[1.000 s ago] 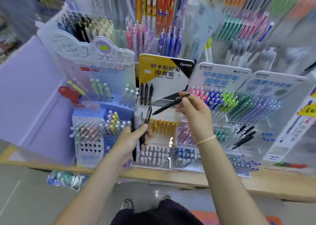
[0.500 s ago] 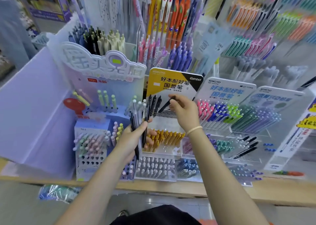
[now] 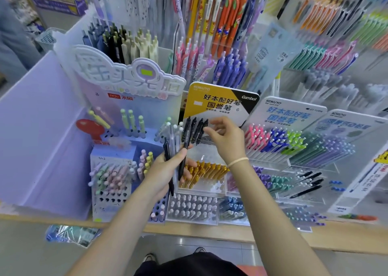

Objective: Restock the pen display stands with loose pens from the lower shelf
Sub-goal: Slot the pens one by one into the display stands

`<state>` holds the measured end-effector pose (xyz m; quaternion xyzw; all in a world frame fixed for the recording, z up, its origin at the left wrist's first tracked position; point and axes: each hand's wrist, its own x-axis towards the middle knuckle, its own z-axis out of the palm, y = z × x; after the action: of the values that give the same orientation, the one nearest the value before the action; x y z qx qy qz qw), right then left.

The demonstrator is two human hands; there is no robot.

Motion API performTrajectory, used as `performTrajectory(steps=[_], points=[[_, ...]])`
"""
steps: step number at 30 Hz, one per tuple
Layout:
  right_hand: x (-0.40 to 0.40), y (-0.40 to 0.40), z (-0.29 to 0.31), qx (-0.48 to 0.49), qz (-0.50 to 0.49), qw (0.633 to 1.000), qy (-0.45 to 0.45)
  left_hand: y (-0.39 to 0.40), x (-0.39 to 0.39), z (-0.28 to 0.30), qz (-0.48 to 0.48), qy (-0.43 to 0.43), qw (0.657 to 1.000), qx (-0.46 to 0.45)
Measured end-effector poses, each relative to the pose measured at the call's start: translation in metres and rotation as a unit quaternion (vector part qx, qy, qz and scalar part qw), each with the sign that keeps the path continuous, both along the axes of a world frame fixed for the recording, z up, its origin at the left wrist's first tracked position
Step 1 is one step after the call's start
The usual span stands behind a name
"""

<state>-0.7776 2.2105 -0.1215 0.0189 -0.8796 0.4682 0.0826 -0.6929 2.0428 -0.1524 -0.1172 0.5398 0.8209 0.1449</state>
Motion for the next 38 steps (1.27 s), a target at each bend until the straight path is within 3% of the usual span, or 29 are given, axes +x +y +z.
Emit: performTrajectory(steps=[2,7,15,20,26,38], points=[[0.011,0.002,0.005,-0.032,-0.013,0.999,-0.013,0.000,0.000,0.002,-0.018,0.010,1.000,0.010],[0.034,0.000,0.016,-0.204,0.093,0.960,-0.166,0.005,-0.001,0.007,-0.054,0.012,0.998,0.003],[0.028,0.029,0.030,-0.319,-0.081,0.944,-0.024,0.008,0.000,0.006,-0.034,-0.005,0.998,-0.057],[0.014,0.029,0.030,-0.299,-0.099,0.949,0.020,0.013,-0.001,0.008,-0.038,0.007,0.998,-0.057],[0.005,0.013,0.010,-0.182,-0.066,0.981,0.030,0.014,-0.001,0.010,-0.029,0.023,0.998,-0.049],[-0.003,0.009,-0.016,-0.109,-0.035,0.993,-0.031,0.016,-0.005,0.007,-0.035,0.017,0.998,-0.055]])
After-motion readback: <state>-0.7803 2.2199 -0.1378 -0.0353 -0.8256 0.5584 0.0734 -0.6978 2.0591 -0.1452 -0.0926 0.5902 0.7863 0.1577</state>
